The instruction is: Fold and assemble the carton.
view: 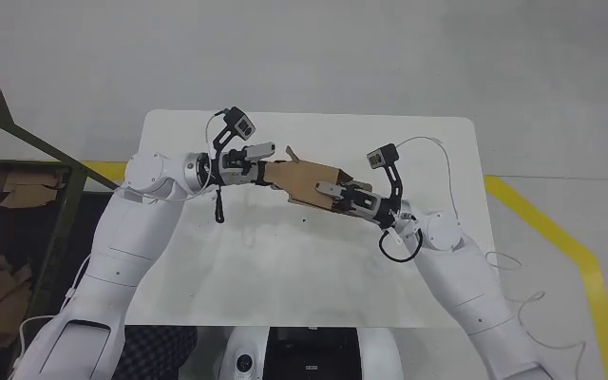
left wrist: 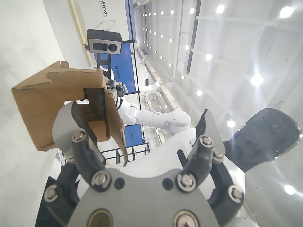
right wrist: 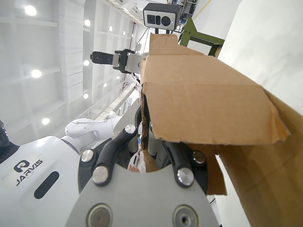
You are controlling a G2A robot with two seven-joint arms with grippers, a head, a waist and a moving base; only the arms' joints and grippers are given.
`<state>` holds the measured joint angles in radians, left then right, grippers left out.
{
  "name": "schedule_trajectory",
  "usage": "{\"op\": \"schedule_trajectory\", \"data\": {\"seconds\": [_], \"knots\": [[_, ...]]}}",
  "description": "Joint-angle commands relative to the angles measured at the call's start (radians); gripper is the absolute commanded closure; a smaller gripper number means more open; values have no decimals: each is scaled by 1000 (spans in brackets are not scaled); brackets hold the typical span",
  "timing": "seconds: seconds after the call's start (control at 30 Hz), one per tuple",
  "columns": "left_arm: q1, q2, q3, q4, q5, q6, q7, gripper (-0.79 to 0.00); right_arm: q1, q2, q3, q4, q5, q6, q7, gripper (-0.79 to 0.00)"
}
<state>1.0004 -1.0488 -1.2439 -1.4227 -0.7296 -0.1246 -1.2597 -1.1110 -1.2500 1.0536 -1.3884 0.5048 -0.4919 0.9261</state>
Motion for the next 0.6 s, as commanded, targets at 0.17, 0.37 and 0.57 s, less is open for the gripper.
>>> {"op": "schedule_trajectory", "data": {"seconds": [0.17, 0.37, 0.57], "knots": [[6, 6, -45, 24, -14, -12, 21, -785, -6, 5, 9, -9, -5, 9, 43, 0], [1, 8, -79, 64, -23, -26, 64, -785, -8, 8, 1, -21, -1, 25, 100, 0], [-6, 3, -59, 70, -21, -25, 66, -785, 0, 6, -21, -21, -2, 38, 129, 0]]}}
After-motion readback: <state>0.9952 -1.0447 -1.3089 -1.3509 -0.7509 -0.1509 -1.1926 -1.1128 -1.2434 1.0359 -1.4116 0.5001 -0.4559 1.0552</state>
